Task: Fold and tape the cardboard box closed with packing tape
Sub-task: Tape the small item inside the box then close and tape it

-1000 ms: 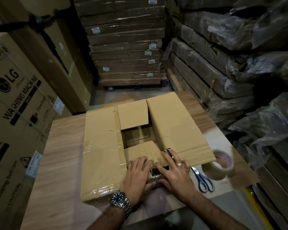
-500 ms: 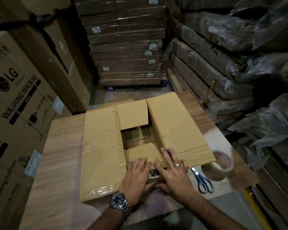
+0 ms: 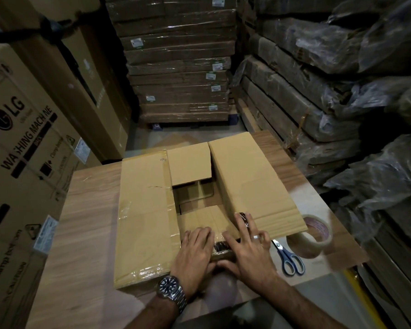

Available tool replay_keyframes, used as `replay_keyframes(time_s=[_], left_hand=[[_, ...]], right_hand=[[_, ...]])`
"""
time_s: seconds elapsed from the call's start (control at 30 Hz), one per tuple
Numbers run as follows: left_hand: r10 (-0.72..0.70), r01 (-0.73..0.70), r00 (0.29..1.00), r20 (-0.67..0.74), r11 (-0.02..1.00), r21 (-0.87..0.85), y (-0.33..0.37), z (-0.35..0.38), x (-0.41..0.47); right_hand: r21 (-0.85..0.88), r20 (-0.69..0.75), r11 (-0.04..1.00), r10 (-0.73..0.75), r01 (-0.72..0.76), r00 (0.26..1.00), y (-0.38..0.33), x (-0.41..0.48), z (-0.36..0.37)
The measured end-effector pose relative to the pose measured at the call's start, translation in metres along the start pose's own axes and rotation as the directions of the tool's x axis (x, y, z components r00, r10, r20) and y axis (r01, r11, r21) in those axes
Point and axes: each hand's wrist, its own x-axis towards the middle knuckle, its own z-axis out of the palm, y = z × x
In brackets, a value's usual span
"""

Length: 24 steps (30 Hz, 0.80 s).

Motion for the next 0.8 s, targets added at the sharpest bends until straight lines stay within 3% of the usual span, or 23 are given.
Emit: replay_keyframes(time_s=[0.3, 0.5, 0.8], left_hand=[[-0.044, 0.044, 0.999, 0.016, 0.999, -0.004, -0.001, 0.005, -0.001], [-0.017, 0.016, 1.000, -0.007, 0.997, -0.072, -0.002, 0.003, -0.003], [-0.007, 0.002, 0.993, -0.122, 0.999, -0.040, -0.001, 0.003, -0.002]], right_hand=[[0.029, 0.007, 0.999, -0.032, 0.032, 0.999, -0.015, 0.000, 0.000], [0.007, 0.023, 0.999, 0.044, -0.045, 0.999, -0.013, 0.002, 0.001], [-0.038, -0.032, 0.999, 0.023, -0.024, 0.999, -0.002, 0.003, 0.001]])
